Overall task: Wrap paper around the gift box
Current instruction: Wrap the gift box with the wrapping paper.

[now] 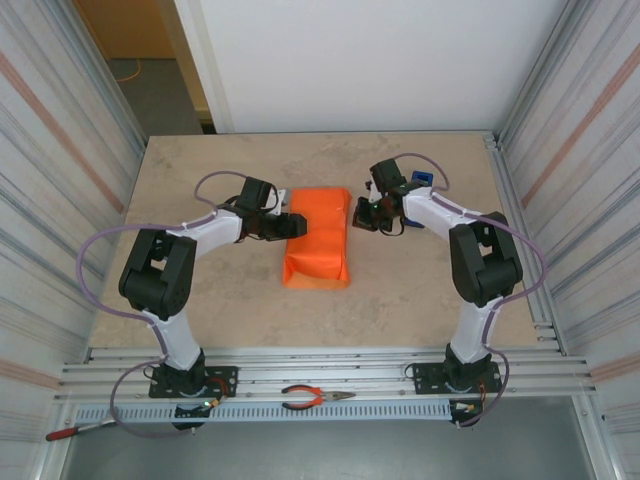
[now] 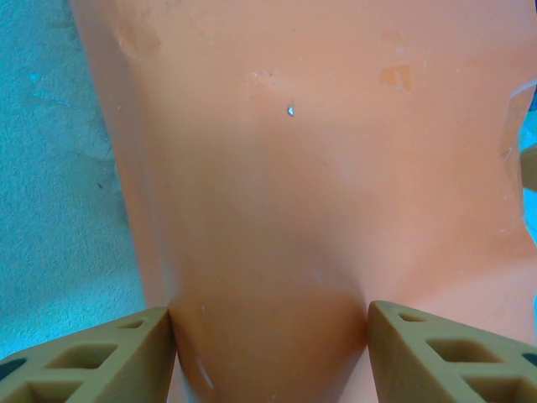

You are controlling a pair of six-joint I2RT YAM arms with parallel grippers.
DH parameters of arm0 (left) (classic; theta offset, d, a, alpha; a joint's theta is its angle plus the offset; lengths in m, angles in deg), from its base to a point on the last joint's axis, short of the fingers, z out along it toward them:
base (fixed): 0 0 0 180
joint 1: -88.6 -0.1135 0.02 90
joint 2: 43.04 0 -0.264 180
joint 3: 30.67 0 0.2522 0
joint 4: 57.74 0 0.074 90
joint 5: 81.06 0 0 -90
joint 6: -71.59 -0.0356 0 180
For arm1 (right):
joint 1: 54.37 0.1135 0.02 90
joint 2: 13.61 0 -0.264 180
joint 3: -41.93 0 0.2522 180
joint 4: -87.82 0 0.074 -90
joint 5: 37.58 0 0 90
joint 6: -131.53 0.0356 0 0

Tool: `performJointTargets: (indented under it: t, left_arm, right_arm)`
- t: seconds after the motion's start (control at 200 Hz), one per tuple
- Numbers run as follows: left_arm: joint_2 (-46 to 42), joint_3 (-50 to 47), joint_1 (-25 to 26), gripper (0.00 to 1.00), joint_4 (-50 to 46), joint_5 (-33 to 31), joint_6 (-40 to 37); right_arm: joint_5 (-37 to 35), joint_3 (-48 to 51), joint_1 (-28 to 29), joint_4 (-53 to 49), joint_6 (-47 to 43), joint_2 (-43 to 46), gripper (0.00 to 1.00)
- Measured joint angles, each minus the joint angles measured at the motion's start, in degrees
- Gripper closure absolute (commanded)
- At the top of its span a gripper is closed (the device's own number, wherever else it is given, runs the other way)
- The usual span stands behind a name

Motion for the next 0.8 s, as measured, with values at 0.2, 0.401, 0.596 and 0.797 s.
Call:
performJointTargets:
  t: [0.2,0.401,0.596,0.797]
  left_arm:
    - [0.0,0.1,0.0,0.37,-0.1,0.1,0.0]
    - [0.0,0.2,0.0,0.37,-0.2,0.2,0.1]
    - [0.0,0.6,0.0,0.35,-1.0,0.3,0.3]
    - [-0.3,1.0,-0.2,0.32,-2.9,0.8,0.5]
  right_arm:
    - [4.2,-0.2,-2.2,4.7,2.5,0.9,0.92]
    - [8.6,-3.3,-1.0,10.4,6.1,-1.3,0.93]
    - [10.1,-4.9,0.8,14.4,8.8,-5.4,0.94]
    - [10.3,-4.9,1.5,15.6,10.1,-7.8,0.95]
